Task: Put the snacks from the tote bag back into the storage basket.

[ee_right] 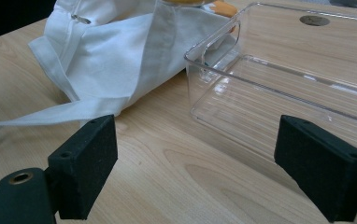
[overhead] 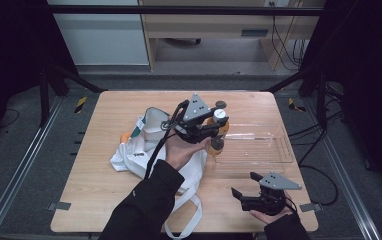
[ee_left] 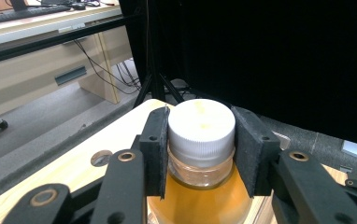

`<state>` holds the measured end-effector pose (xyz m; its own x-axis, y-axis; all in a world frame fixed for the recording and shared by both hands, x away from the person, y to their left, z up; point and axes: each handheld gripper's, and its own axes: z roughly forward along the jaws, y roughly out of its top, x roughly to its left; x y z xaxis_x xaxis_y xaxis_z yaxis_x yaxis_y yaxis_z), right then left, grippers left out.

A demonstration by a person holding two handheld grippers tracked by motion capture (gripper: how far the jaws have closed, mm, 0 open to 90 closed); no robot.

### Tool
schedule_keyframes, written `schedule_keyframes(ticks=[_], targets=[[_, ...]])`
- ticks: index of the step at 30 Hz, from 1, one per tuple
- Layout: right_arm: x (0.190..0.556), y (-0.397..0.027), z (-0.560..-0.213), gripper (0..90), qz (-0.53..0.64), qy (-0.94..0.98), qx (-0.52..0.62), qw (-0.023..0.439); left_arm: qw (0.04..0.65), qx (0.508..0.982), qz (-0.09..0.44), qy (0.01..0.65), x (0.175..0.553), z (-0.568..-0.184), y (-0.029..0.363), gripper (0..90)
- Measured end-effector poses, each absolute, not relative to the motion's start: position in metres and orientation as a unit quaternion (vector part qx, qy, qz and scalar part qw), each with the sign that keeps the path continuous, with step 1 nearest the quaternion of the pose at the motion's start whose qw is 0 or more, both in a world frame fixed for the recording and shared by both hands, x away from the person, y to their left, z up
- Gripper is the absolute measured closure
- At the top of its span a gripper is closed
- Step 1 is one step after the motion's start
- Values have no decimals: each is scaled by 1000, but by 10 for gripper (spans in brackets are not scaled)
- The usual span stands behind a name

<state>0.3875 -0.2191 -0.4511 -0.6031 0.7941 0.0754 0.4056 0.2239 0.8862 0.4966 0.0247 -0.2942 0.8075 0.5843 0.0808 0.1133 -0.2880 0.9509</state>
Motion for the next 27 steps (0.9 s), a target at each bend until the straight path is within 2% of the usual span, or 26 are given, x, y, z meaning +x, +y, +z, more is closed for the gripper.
schedule_keyframes(ticks=[27], targets=[[388, -218, -453, 136, 480, 757, 397, 197, 545, 786, 204, 210, 506, -304, -4, 591]])
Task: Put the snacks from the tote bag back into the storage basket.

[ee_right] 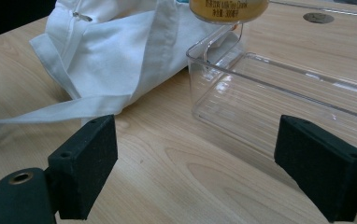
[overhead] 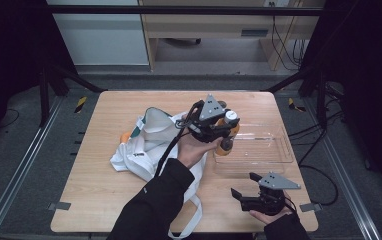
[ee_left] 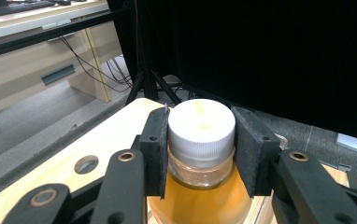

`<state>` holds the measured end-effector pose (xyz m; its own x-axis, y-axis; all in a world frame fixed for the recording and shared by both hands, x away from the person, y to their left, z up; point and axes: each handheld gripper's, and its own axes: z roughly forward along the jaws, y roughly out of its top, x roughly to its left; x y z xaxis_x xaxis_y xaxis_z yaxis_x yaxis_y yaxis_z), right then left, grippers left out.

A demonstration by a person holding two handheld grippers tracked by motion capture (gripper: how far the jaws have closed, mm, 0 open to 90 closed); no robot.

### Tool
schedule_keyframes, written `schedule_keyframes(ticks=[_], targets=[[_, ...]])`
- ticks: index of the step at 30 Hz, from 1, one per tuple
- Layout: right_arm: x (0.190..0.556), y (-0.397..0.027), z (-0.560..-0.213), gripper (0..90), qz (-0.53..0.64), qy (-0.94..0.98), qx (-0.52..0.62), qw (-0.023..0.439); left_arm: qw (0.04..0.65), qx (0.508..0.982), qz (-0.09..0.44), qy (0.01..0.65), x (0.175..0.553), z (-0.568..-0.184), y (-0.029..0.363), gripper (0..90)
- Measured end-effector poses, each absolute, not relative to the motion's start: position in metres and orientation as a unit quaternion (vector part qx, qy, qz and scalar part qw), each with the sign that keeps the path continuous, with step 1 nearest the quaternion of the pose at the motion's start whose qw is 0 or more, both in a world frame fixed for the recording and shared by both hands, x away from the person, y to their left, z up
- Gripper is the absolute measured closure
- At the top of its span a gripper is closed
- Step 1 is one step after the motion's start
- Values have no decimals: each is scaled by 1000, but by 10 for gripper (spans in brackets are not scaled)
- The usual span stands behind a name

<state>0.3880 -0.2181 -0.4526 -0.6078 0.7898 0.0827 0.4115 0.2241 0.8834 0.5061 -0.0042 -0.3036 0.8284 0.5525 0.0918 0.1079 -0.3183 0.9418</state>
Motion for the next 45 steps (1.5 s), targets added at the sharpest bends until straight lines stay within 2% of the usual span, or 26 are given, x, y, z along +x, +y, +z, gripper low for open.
schedule_keyframes(ticks=[18, 45], targets=[[388, -218, -453, 136, 479, 759, 395, 196, 524, 805, 191, 200, 513, -327, -20, 591], [389, -218, -455, 134, 476, 760, 397, 195, 509, 816, 171, 215, 517, -360, -17, 591]])
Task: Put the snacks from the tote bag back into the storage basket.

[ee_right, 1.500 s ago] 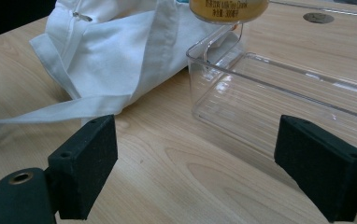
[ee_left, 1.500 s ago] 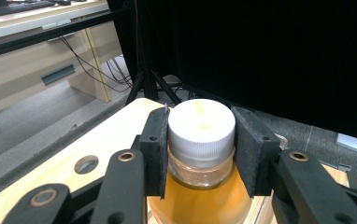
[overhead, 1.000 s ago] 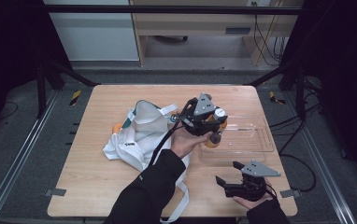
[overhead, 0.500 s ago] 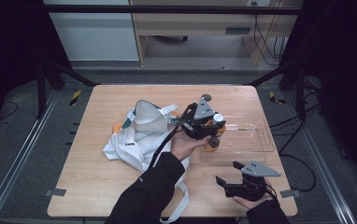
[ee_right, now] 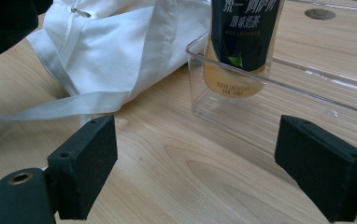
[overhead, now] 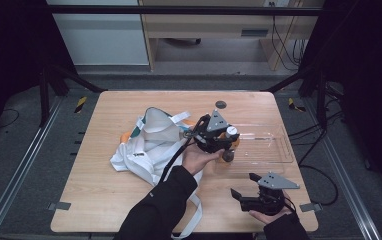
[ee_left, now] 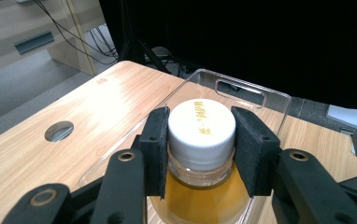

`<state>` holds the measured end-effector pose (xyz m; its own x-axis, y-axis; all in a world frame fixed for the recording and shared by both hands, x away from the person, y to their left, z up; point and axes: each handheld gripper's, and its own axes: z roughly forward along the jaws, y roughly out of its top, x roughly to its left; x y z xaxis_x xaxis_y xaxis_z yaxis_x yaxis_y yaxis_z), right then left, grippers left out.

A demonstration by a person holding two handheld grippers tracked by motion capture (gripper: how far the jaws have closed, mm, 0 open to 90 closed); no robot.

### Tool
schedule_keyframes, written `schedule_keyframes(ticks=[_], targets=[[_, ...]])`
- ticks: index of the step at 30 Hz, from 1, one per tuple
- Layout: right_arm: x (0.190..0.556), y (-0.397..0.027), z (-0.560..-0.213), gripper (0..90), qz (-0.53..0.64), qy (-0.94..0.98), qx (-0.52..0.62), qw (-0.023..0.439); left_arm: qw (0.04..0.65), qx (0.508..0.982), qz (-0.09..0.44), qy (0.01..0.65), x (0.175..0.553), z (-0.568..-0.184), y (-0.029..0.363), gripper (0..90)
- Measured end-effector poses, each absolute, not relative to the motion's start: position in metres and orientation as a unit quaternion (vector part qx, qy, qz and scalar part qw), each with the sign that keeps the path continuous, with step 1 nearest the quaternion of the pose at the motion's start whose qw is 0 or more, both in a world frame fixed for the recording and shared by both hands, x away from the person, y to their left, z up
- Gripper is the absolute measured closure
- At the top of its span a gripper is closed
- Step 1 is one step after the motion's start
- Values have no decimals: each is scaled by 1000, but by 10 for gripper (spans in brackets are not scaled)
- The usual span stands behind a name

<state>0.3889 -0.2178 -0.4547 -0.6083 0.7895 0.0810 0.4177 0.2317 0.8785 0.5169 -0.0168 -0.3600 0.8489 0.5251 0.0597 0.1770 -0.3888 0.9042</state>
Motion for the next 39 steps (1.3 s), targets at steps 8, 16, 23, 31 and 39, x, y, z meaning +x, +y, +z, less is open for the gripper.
schedule_keyframes(ticks=[8, 16, 23, 31, 39], targets=[[389, -218, -455, 134, 475, 760, 398, 195, 506, 817, 165, 222, 518, -369, -15, 590], [389, -218, -455, 134, 475, 760, 397, 196, 500, 820, 161, 227, 519, -377, -15, 590], [389, -218, -455, 134, 475, 761, 397, 196, 495, 823, 160, 229, 520, -381, -15, 590], [389, -218, -455, 133, 475, 761, 397, 196, 493, 824, 159, 231, 521, -385, -16, 590], [390, -218, -456, 132, 475, 760, 398, 197, 501, 818, 164, 231, 519, -389, -15, 588]])
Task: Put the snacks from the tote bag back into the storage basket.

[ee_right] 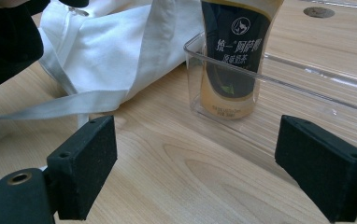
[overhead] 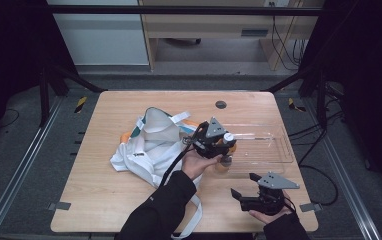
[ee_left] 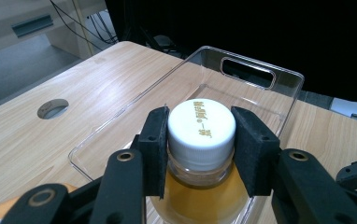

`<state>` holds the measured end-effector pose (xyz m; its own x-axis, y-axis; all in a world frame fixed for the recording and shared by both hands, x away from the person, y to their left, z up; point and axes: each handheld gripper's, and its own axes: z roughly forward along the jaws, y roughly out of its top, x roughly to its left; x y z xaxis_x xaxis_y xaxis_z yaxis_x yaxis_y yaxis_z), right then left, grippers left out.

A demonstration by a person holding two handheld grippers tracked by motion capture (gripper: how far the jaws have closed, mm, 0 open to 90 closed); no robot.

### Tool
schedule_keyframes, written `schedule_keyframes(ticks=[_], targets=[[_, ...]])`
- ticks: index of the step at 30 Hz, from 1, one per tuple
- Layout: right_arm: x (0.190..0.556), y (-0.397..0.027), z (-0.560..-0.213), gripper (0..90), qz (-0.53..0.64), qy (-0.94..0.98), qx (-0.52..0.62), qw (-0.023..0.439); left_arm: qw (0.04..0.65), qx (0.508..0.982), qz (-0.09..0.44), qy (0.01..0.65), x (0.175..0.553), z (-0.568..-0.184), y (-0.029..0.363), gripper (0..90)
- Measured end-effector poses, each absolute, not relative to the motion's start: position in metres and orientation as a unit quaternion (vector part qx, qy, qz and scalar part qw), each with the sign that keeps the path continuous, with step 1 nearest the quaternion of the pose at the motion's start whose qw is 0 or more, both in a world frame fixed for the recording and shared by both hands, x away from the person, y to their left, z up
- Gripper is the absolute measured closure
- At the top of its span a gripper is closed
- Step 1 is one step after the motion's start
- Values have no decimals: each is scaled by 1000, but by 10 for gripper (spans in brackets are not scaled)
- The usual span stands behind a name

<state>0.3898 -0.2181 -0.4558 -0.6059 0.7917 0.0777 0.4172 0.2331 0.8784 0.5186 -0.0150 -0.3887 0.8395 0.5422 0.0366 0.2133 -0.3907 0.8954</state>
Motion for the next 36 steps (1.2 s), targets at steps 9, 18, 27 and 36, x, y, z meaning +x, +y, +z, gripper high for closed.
schedule_keyframes(ticks=[9, 18, 27, 36], targets=[[390, -219, -456, 129, 474, 759, 399, 199, 500, 813, 176, 238, 518, -392, -17, 510], [390, -219, -456, 128, 475, 757, 403, 197, 505, 813, 177, 229, 510, -389, -7, 382], [391, -220, -456, 125, 473, 755, 406, 203, 511, 810, 165, 234, 494, -385, 26, 319], [391, -222, -456, 124, 472, 753, 409, 206, 510, 804, 179, 249, 480, -384, 74, 305]])
